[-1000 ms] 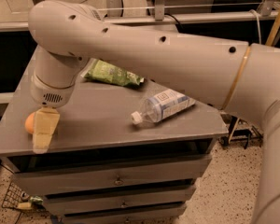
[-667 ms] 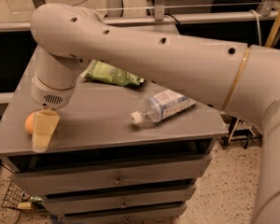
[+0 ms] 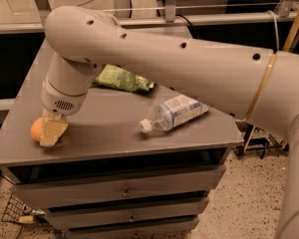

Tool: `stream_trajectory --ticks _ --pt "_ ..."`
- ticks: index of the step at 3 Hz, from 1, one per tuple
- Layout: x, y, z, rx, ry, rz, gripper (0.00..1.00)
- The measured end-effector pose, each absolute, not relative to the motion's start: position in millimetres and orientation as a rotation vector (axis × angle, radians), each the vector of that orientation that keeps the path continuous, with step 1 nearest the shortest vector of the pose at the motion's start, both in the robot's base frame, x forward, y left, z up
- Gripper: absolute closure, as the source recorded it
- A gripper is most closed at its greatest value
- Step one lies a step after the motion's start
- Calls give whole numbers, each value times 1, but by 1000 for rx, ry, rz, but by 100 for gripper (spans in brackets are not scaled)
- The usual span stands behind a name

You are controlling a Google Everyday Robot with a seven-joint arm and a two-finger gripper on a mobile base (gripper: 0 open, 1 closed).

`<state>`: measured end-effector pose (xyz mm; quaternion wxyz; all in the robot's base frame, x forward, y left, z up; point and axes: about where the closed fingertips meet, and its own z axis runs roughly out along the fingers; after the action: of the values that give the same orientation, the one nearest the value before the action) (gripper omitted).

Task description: Pick orange

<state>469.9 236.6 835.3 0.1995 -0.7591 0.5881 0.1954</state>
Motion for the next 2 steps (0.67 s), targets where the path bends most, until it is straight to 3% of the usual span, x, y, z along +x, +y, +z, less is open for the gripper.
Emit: stream_trajectory --ticks 2 --pt "493 222 866 -1937 1461 628 100"
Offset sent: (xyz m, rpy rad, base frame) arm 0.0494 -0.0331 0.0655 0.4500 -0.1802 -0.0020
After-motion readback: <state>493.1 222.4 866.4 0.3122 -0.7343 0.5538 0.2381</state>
